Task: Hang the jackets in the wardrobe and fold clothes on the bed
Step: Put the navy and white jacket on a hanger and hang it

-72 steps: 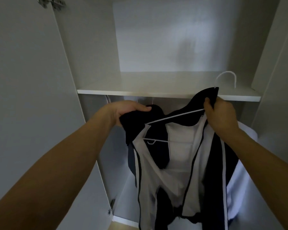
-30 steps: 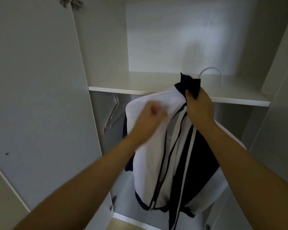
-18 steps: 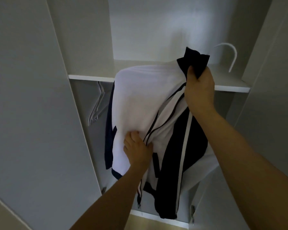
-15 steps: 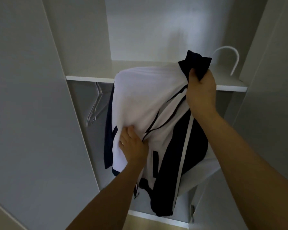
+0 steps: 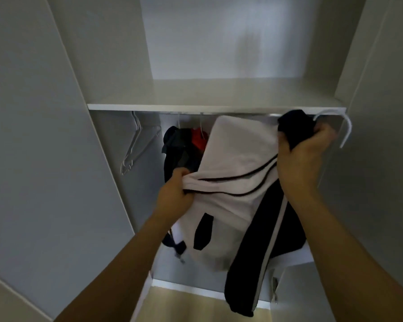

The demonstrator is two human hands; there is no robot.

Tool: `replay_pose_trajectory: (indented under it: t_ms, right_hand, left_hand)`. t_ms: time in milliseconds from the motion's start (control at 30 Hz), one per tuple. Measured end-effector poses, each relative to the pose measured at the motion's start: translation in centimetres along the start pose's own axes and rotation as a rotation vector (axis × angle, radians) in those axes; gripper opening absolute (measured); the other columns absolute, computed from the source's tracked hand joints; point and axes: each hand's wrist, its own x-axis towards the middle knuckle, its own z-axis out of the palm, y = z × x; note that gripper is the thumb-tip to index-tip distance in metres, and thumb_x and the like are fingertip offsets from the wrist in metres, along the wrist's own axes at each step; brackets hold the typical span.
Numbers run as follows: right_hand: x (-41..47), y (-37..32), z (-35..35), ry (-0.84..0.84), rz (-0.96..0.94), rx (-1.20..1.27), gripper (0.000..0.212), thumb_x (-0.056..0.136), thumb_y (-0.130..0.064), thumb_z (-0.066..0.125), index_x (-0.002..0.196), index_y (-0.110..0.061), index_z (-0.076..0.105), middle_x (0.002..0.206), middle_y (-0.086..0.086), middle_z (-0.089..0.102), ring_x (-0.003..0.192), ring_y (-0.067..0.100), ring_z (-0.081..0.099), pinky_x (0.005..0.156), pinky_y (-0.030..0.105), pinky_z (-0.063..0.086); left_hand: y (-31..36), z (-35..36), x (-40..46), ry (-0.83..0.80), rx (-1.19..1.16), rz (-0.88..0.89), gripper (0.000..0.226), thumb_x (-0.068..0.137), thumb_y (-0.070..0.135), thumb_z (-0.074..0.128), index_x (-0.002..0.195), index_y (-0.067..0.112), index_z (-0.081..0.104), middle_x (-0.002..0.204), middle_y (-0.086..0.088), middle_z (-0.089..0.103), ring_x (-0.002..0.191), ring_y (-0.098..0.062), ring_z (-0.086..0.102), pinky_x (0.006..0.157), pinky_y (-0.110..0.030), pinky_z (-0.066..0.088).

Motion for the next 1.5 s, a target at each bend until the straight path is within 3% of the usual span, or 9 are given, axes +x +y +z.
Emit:
replay_pose_trajectory:
  t_ms: [167,300,567,700,933,1067,1167,1367,1500]
  right_hand:
    - [-3.1,1.6,-0.3,0.079,-0.168,-0.179,0.024,0.088,-0.005,0.063,0.107,0.005,0.051,0.120,0.030,0.046,0.088,0.011,0.039,0.071,0.015,0.029]
    - [-5.3,2.9,0.3,-0.330,-0.188,-0.303,0.029,0.087,0.004,0.053,0.102,-0.016,0.068,0.145,0.018,0.028,0.090,0.021,0.051,0.074,0.023,0.040]
    - [-8.2,3.7,1.8,-0.785,-0.151,-0.313,0.088,0.060,-0.089,0.045,0.136,-0.044,0.041,0.129,-0.010,0.017,0.097,0.011,0.043,0.084,0.026,0.042]
    - [-7.6,4.3,2.3,-0.725,-0.105,-0.184,0.022,0.077,-0.057,0.064,0.094,-0.045,0.059,0.111,-0.013,0.023,0.083,0.010,0.051,0.069,0.020,0.043]
    - [-7.3,4.7,3.2,-0.288,0.328,0.306,0.018,0.075,-0.039,0.054,0.058,-0.036,0.057,0.101,0.002,0.045,0.066,-0.003,0.050,0.066,0.019,0.039]
    - [-7.0,5.2,2.4,-0.439,0.186,0.071,0.021,0.079,-0.028,0.061,0.084,-0.047,0.055,0.103,-0.011,0.025,0.078,-0.012,0.046,0.071,-0.003,0.033]
    - [-7.2,6.2,1.3,-0.823,0.187,-0.043,0.068,0.075,-0.022,0.070,0.127,-0.055,0.041,0.101,-0.023,0.007,0.102,0.001,0.032,0.098,0.014,0.028]
    - [-9.3,5.2,1.7,-0.948,0.149,0.046,0.095,0.040,-0.076,0.076,0.121,-0.076,0.026,0.099,-0.024,0.015,0.115,0.006,0.028,0.101,0.017,0.027]
    - [-10.0,5.0,2.5,-0.891,-0.053,-0.041,0.049,0.062,-0.048,0.084,0.105,-0.046,0.061,0.108,-0.016,0.020,0.107,0.014,0.043,0.097,0.024,0.041]
  left_hand:
    - [3.1,-3.3,0.7,0.034,0.215,0.327,0.038,0.069,0.003,0.049,0.104,0.006,0.063,0.101,-0.012,0.058,0.086,-0.029,0.057,0.072,-0.038,0.049]
    - [6.0,-3.6,1.4,0.101,0.184,0.541,0.037,0.066,-0.009,0.049,0.097,0.003,0.064,0.093,-0.006,0.048,0.078,-0.015,0.047,0.064,-0.014,0.035]
    - [9.1,-2.6,1.7,-0.056,-0.068,0.493,0.039,0.072,-0.016,0.050,0.093,0.017,0.051,0.085,0.014,0.050,0.076,0.005,0.050,0.069,-0.006,0.036]
    - [9.4,-2.6,1.7,-0.143,-0.055,0.520,0.041,0.076,-0.006,0.052,0.093,0.029,0.044,0.080,0.018,0.050,0.072,0.003,0.050,0.063,-0.007,0.037]
    - [0.1,0.0,-2.1,-0.352,0.227,0.038,0.013,0.091,0.006,0.057,0.102,0.005,0.062,0.094,-0.009,0.066,0.082,-0.017,0.061,0.060,-0.012,0.035]
    - [-2.2,-0.1,-2.8,-0.020,0.010,-0.225,0.020,0.096,0.000,0.048,0.109,0.000,0.063,0.101,-0.017,0.065,0.091,-0.029,0.061,0.072,-0.023,0.037]
    - [-0.6,-2.7,-1.3,0.017,0.234,0.042,0.024,0.088,-0.005,0.049,0.107,0.002,0.062,0.097,-0.018,0.063,0.085,-0.030,0.058,0.073,-0.036,0.045]
    - [6.9,-6.4,1.9,-0.223,0.700,0.683,0.042,0.070,-0.005,0.058,0.111,0.000,0.066,0.091,-0.019,0.062,0.080,-0.035,0.057,0.067,-0.044,0.046]
    - [8.9,-5.8,1.9,-0.220,0.622,0.672,0.050,0.068,-0.009,0.058,0.116,0.006,0.059,0.090,-0.012,0.060,0.078,-0.024,0.050,0.062,-0.029,0.027]
